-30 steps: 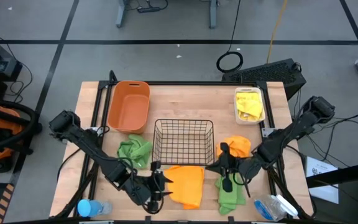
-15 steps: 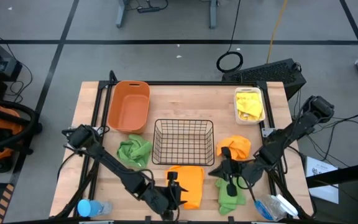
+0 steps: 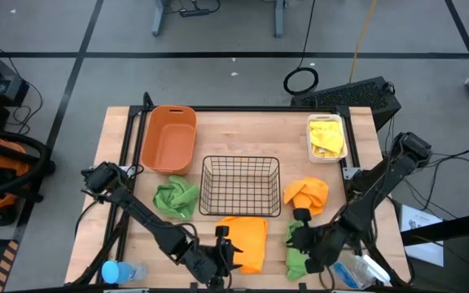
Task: Sort microfiber towel by color & place in baskets
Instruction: Put the right green microfiber towel into the orange bin
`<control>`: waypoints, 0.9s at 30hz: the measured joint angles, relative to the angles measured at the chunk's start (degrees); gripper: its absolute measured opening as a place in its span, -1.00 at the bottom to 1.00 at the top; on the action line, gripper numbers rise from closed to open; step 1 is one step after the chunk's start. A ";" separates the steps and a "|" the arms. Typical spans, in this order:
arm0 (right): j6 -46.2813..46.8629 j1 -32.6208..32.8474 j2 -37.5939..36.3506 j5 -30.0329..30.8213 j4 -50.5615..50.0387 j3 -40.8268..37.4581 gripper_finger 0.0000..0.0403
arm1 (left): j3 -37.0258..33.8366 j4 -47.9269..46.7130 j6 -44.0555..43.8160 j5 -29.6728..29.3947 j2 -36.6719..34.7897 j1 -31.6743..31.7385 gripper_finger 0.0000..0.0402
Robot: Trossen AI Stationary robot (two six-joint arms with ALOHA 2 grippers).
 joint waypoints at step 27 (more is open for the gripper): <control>-17.64 2.72 16.64 -10.80 -20.28 12.05 0.68 | -0.04 -1.96 -1.00 0.11 0.00 -0.03 -0.06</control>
